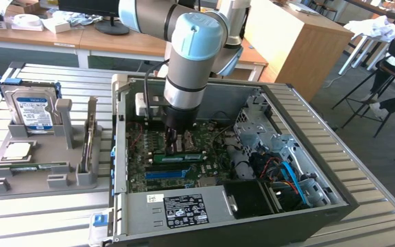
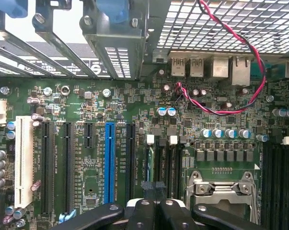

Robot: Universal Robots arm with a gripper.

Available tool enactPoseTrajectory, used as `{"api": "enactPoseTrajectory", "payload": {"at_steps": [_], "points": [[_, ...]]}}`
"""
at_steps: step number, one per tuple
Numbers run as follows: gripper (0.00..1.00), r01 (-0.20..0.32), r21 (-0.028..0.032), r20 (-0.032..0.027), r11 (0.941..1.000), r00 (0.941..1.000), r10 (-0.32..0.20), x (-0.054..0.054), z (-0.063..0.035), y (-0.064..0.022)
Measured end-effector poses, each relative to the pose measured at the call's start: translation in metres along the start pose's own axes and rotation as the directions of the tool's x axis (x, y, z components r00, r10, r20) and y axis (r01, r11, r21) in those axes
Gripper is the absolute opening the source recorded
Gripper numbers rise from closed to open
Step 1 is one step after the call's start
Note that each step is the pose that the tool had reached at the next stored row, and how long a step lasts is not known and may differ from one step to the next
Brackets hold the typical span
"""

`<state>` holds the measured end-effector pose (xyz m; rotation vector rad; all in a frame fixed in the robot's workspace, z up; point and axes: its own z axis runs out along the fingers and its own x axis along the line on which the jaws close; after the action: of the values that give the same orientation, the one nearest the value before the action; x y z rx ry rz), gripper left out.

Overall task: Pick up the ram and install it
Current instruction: 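Press down the ram until it locks into place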

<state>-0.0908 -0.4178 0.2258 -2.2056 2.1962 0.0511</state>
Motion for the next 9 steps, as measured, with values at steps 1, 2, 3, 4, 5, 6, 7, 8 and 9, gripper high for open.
{"api": "enactPoseTrajectory", "payload": {"at_steps": [1, 2, 3, 4, 5, 6, 7, 8, 9], "points": [[0.10, 0.000, 0.0000, 0.0000, 1.0000, 1.0000, 0.000, 0.0000, 0.0000, 0.0000], [0.10, 0.000, 0.0000, 0.0000, 1.0000, 1.0000, 0.000, 0.0000, 0.0000, 0.0000], [0.10, 0.000, 0.0000, 0.0002, 1.0000, 1.0000, 0.000, 0.0000, 0.0004, 0.0000], [0.10, 0.000, 0.0000, 0.0003, 1.0000, 1.0000, 0.000, 0.0000, 0.0009, 0.0000], [0.10, 0.000, -0.0001, 0.0001, 1.0000, 1.0000, 0.000, 0.0002, 0.0014, 0.0000], [0.10, 0.000, -0.0001, 0.0001, 1.0000, 1.0000, 0.000, 0.0003, 0.0017, 0.0000], [0.10, 0.000, -0.0001, 0.0002, 1.0000, 1.0000, 0.000, 0.0003, 0.0018, 0.0000], [0.10, 0.000, -0.0001, 0.0003, 1.0000, 1.0000, 0.000, 0.0003, 0.0018, 0.0000], [0.10, 0.000, 0.0000, 0.0004, 1.0000, 1.0000, 0.000, 0.0002, 0.0019, 0.0000]]}}
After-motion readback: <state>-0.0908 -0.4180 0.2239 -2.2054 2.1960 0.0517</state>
